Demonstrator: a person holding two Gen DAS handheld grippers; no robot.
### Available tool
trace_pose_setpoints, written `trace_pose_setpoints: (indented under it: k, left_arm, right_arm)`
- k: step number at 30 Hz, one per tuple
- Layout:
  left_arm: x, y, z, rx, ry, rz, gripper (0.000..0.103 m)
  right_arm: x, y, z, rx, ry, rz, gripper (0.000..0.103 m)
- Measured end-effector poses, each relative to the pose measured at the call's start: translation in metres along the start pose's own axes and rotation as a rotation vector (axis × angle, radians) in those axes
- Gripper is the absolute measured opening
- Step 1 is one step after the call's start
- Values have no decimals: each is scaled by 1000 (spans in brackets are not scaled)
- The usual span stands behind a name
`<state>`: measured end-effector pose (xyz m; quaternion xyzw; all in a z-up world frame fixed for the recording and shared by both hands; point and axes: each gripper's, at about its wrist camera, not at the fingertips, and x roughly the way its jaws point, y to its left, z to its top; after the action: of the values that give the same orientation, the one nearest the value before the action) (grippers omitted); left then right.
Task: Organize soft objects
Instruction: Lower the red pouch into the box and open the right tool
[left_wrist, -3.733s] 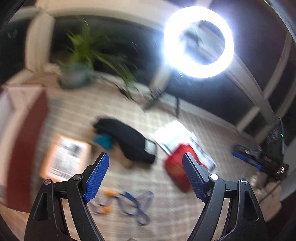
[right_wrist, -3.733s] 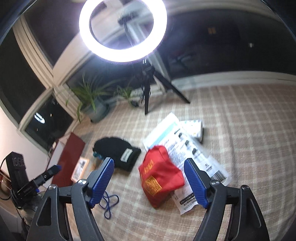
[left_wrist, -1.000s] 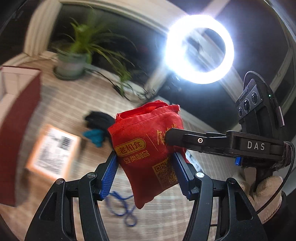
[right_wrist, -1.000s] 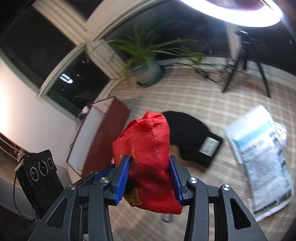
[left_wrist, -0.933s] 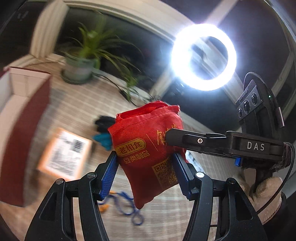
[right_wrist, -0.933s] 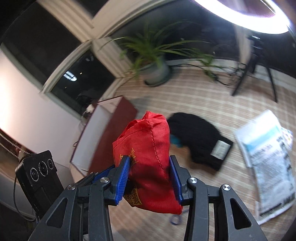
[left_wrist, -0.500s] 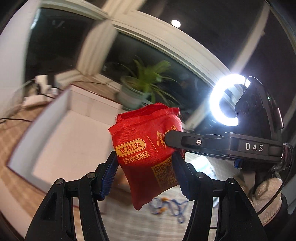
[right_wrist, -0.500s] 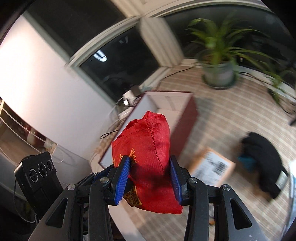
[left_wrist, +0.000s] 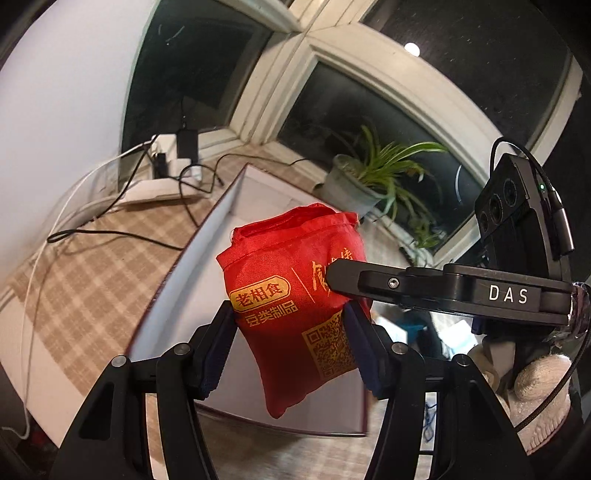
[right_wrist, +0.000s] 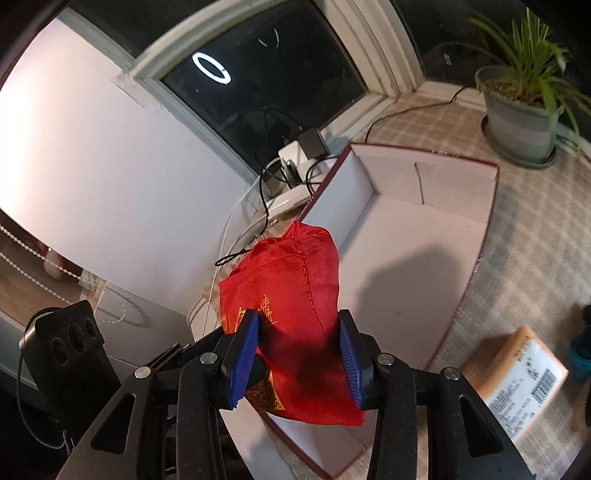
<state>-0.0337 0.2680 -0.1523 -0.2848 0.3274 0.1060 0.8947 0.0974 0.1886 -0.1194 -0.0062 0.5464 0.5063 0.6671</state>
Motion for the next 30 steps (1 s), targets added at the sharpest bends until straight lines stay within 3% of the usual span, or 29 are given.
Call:
trace_pose_setpoints:
  k: [13, 26, 30]
  left_arm:
    - [19, 9, 6, 26, 59, 25, 58]
    - [10, 7, 11, 38, 38, 48, 56]
    - [5, 4, 11, 38, 28, 50, 56]
  right_arm:
    - [18, -14, 6, 38, 24, -21, 41]
    - [18, -9, -1, 5, 6, -75, 44]
    - [10, -10, -6, 11, -10, -70, 49]
